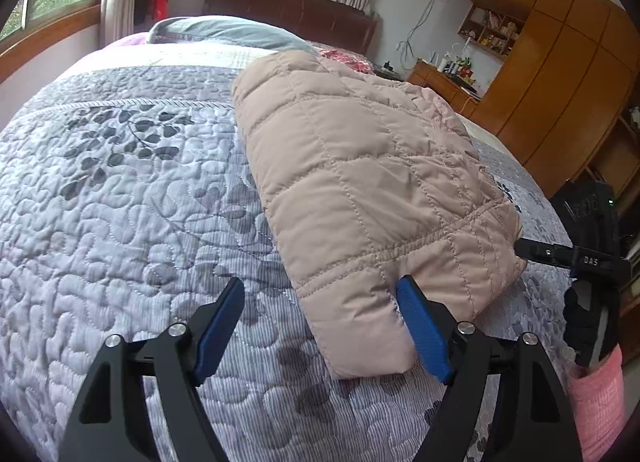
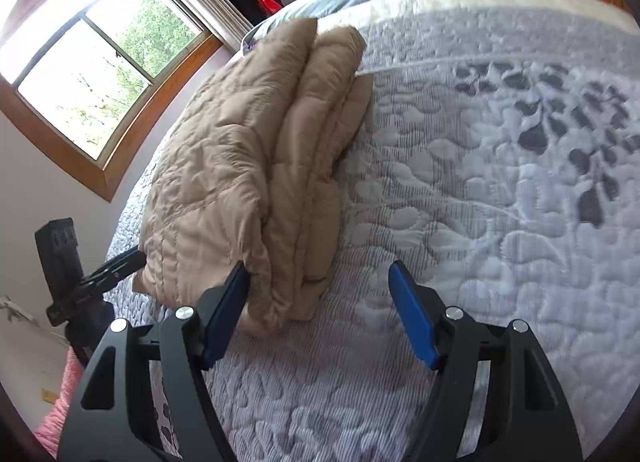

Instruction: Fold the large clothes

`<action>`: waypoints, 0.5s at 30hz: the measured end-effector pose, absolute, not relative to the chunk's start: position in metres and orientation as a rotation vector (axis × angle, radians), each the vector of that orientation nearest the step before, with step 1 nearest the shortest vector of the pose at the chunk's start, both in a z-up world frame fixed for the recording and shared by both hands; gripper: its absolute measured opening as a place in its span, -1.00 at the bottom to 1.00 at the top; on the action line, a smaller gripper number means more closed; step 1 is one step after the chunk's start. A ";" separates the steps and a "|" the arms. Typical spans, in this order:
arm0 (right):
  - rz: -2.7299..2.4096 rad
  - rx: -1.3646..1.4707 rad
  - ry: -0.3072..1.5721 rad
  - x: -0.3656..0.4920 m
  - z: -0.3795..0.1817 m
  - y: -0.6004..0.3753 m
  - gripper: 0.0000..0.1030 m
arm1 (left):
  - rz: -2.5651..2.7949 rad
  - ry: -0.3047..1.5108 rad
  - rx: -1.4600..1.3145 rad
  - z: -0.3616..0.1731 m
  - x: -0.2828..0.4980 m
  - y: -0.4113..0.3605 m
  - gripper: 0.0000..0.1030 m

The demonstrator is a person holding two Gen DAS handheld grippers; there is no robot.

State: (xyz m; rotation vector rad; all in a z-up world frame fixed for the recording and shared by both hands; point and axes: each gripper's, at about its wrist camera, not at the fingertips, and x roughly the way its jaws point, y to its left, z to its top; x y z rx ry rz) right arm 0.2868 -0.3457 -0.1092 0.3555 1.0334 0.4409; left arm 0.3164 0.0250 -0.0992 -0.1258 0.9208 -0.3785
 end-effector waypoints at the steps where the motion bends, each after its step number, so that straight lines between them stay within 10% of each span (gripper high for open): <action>1: 0.419 0.324 1.020 0.277 -0.100 -0.343 0.48 | -0.357 0.920 -0.112 -0.095 0.311 0.024 0.52; 6: 0.321 0.181 0.956 0.233 -0.070 -0.323 0.85 | -0.250 0.915 -0.035 -0.082 0.285 0.014 0.70; 15: 0.215 0.101 0.865 0.159 -0.041 -0.298 0.88 | -0.154 0.865 0.037 -0.062 0.230 0.002 0.74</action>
